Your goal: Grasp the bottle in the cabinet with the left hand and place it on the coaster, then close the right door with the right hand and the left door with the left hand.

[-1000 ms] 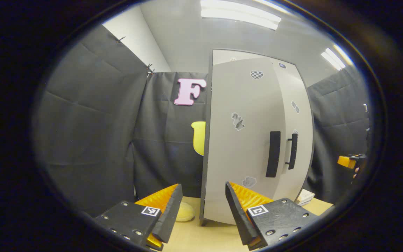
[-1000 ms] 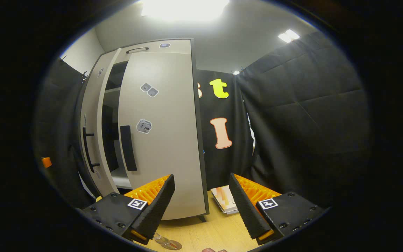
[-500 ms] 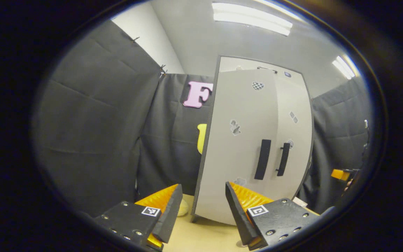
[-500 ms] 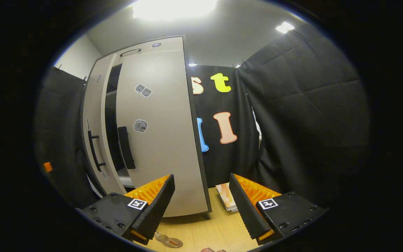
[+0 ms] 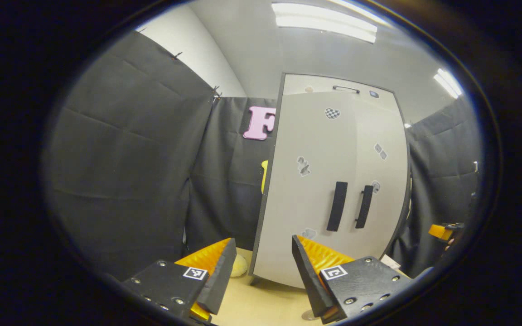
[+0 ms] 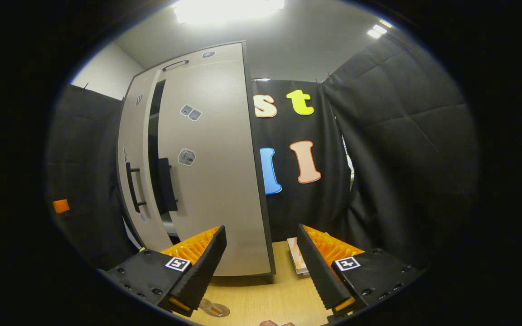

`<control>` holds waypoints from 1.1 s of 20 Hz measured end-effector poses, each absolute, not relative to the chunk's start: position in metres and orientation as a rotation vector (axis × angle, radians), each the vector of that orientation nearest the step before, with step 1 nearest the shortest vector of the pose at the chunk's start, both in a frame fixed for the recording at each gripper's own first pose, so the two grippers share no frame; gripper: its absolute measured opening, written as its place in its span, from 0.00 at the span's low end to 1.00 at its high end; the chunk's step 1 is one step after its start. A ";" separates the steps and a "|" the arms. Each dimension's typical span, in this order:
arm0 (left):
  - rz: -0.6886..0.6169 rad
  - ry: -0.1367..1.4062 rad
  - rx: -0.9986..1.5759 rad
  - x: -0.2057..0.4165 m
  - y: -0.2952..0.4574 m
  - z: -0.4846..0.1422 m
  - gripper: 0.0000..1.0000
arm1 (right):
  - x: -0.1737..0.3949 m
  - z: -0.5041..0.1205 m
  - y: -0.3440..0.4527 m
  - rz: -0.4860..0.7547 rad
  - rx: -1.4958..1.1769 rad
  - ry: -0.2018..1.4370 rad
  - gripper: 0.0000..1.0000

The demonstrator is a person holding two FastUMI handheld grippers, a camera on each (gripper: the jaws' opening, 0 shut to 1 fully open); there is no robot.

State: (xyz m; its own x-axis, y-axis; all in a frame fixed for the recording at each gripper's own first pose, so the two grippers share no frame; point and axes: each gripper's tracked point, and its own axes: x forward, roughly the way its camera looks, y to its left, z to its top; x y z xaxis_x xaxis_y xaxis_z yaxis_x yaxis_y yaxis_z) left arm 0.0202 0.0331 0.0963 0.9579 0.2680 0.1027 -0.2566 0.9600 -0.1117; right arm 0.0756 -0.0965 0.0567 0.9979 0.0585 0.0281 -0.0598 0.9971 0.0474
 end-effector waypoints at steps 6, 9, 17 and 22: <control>0.230 -0.082 -0.071 0.017 0.016 0.094 0.75 | 0.072 0.023 -0.095 0.061 0.092 0.067 0.99; 0.191 -0.130 -0.037 0.017 0.023 0.126 0.75 | 0.083 0.021 -0.085 0.033 0.118 0.071 0.99; 0.172 -0.110 -0.016 0.032 0.061 0.109 0.75 | 0.093 0.060 -0.042 0.033 0.120 0.004 0.98; 0.131 -0.125 -0.007 0.042 0.074 0.103 0.75 | 0.088 0.041 -0.032 -0.008 0.061 0.049 0.97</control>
State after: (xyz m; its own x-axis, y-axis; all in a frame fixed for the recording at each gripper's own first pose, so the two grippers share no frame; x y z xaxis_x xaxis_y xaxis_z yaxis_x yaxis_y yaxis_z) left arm 0.0419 0.0742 0.1032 0.9836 0.1312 0.1241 -0.1303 0.9914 -0.0155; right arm 0.0876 -0.0317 0.0413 0.9988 -0.0062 -0.0489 0.0092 0.9981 0.0611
